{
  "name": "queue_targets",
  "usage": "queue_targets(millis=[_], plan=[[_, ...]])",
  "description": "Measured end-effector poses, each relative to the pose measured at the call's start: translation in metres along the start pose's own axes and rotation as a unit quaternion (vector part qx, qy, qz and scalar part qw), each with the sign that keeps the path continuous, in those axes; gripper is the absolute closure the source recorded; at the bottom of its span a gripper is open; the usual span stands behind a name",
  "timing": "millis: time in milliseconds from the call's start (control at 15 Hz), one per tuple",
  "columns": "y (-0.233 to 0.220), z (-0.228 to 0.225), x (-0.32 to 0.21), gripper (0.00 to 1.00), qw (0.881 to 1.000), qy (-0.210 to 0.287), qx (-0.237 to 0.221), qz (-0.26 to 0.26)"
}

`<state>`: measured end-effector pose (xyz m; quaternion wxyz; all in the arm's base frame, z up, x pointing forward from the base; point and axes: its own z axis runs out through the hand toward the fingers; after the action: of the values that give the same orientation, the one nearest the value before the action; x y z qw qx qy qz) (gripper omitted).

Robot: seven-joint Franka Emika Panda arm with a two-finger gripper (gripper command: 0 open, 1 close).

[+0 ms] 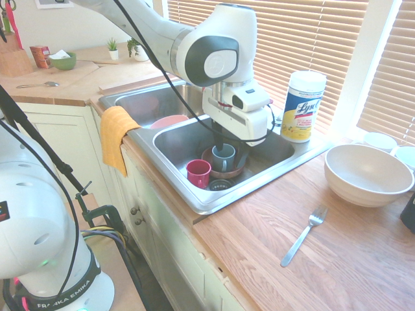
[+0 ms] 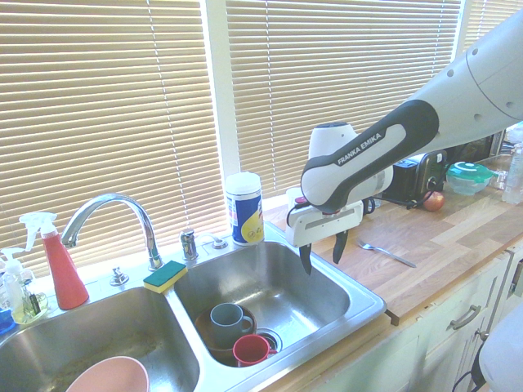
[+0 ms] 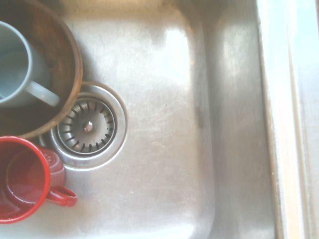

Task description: Put the fork into the sink

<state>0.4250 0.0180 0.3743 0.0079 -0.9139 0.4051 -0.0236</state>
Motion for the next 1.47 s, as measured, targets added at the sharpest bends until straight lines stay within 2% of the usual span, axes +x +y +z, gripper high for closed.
queue_targets(millis=[133, 267, 400, 467, 600, 733, 1067, 1133, 1467], plan=[[0.000, 0.000, 0.000, 0.00, 1.000, 0.000, -0.001, -0.017], [0.009, -0.005, 0.006, 0.00, 0.996, -0.009, -0.005, -0.083], [0.034, -0.017, 0.034, 0.00, 0.990, -0.016, -0.008, -0.137], [0.052, -0.024, 0.057, 0.00, 0.989, -0.014, -0.005, -0.145], [0.087, -0.032, 0.101, 0.00, 0.990, -0.008, -0.007, -0.138], [0.114, -0.021, 0.138, 0.00, 0.991, -0.006, -0.020, -0.133], [0.130, 0.026, 0.184, 0.00, 0.992, -0.012, -0.039, -0.123], [0.131, 0.031, 0.189, 1.00, 0.992, -0.011, -0.040, -0.121], [0.131, 0.043, 0.201, 1.00, 0.992, -0.016, -0.047, -0.117]])
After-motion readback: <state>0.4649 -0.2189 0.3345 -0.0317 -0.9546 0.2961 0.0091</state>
